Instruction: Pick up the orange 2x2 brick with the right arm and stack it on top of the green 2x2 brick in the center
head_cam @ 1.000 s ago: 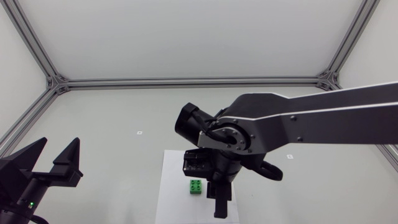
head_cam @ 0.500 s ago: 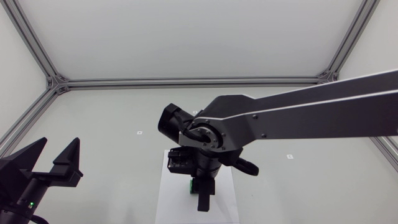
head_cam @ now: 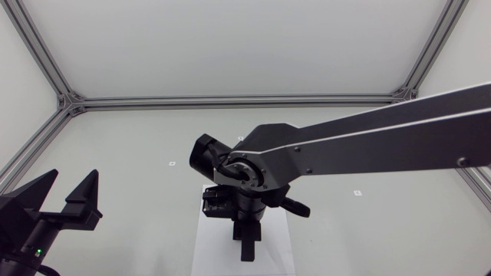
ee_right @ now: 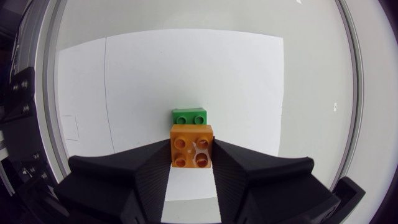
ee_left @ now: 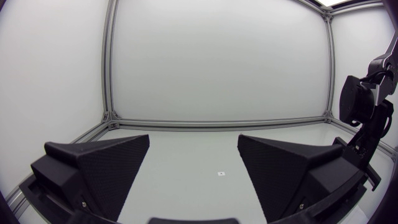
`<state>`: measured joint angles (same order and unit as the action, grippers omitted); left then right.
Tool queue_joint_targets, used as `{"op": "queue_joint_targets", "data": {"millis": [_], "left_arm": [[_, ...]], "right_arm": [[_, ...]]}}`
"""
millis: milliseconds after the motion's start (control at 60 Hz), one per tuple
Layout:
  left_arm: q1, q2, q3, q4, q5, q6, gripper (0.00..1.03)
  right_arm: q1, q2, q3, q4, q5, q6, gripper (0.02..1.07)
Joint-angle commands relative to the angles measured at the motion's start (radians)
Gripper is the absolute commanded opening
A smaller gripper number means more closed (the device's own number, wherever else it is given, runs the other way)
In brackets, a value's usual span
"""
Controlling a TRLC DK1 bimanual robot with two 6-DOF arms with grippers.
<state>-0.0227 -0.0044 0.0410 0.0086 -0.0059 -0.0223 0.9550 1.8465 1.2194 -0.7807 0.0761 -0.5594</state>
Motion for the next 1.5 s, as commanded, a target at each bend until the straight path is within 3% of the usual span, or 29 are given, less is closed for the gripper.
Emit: {"op": "queue_joint_targets", "data": {"millis": [0,1483], "left_arm": [[0.003,-0.008,-0.041,-0.015,0.004,0.013,0.99],[0.003,-0.008,-0.041,-0.015,0.004,0.013,0.99]], "right_arm": [[0.013,0.030,0.028,0.003,0.002,-0.020,0.08],[0.018,0.112,0.058,-0.045,0.030,0.003,0.08]]}}
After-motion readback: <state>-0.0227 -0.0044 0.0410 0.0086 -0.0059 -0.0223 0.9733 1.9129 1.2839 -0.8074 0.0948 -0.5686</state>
